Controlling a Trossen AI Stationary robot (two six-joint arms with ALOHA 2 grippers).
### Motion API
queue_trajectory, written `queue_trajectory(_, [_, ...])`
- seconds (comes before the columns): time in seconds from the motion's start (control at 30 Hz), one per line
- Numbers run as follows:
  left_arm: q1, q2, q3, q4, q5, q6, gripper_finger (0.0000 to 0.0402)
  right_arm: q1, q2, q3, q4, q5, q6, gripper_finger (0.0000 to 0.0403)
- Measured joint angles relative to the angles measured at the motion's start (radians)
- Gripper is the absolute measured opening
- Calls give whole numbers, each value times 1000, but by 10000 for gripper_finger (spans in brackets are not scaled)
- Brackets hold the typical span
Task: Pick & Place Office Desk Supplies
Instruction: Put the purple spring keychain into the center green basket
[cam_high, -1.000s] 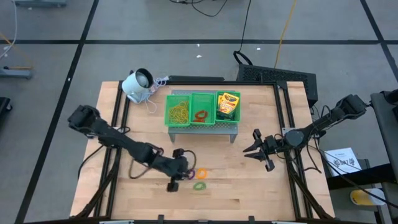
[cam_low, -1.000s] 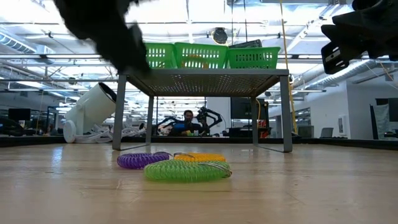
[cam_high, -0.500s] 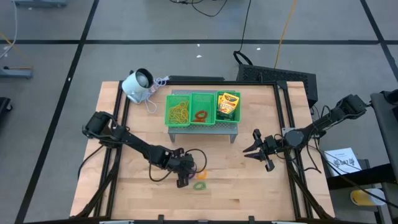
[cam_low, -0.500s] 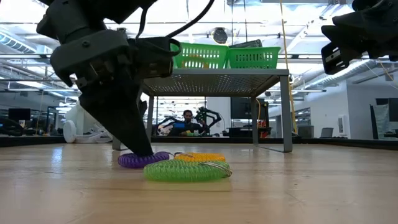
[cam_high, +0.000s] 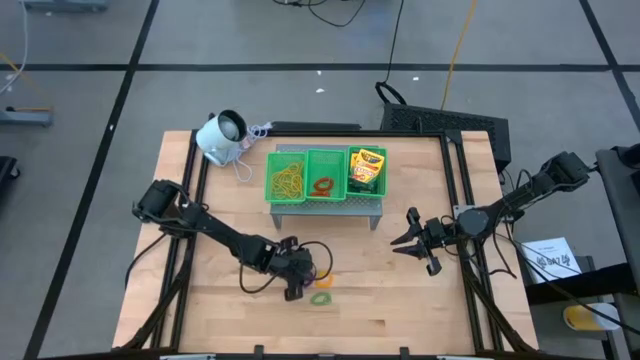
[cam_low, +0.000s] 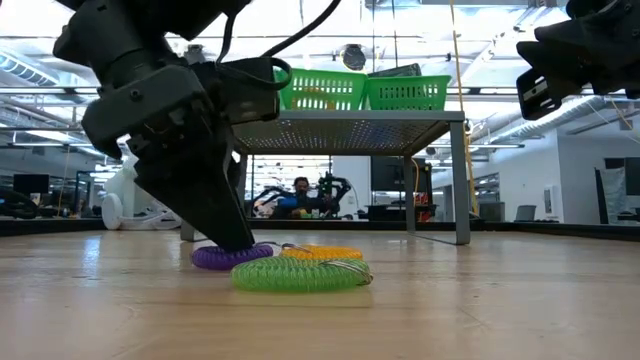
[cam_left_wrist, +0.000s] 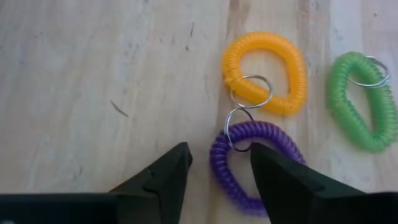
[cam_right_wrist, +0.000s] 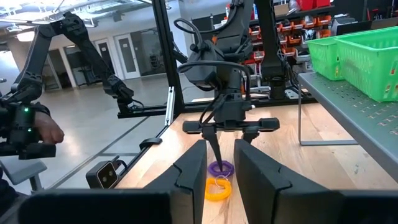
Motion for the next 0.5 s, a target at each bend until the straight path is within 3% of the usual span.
queue_trajectory(0.2, [-6, 0, -1, -18, -8, 44, 139, 0, 0, 0, 0, 0, 0, 70])
queue_trajectory(0.5, [-4, 0, -1, -37, -15, 76, 29, 0, 0, 0, 0, 0, -1, 70])
